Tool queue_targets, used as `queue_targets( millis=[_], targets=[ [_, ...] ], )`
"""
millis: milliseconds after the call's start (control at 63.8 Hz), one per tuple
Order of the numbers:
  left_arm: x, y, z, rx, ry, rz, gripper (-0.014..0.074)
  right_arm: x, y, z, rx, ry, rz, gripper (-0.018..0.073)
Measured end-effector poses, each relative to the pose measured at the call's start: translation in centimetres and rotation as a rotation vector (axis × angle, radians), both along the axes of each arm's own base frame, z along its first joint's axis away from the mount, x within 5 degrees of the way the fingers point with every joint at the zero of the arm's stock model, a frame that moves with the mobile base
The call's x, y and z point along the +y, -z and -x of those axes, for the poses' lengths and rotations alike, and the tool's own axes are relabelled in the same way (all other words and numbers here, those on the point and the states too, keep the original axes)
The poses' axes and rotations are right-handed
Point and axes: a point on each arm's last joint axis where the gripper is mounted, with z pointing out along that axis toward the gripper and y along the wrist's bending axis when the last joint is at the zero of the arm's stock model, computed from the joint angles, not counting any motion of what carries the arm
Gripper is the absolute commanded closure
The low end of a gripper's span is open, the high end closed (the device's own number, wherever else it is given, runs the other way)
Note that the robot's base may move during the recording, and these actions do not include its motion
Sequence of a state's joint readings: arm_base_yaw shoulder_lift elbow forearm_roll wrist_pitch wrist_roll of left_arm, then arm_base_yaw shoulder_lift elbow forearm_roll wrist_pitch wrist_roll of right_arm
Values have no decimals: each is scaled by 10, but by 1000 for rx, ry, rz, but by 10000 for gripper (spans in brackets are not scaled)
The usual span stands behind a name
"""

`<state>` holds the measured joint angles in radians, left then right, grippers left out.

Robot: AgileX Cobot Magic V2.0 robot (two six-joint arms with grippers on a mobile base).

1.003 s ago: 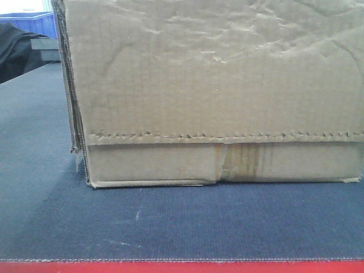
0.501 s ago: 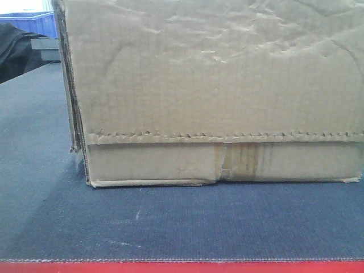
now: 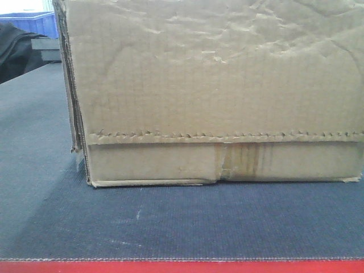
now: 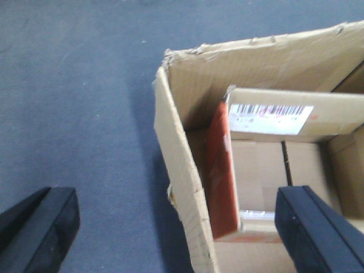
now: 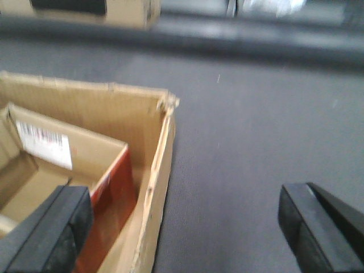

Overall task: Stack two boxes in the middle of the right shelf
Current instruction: 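Close both grippers on the opposite box walls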

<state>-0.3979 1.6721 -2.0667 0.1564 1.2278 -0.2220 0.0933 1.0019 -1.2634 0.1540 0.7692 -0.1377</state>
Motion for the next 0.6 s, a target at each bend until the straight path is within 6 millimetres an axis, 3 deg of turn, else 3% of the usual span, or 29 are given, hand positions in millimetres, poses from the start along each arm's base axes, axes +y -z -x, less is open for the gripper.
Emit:
queue_targets(
  millis=[110, 298, 595],
  targets=[
    [-2, 1, 0, 9, 12, 12, -3, 4, 2, -24, 127, -23, 9, -10],
    [-5, 16, -5, 58, 19, -1, -3, 11, 25, -56, 338, -73, 16, -10],
    [-11, 74, -12, 257, 29, -47, -3, 21, 61, -91, 494, -109, 9, -10]
  ],
)
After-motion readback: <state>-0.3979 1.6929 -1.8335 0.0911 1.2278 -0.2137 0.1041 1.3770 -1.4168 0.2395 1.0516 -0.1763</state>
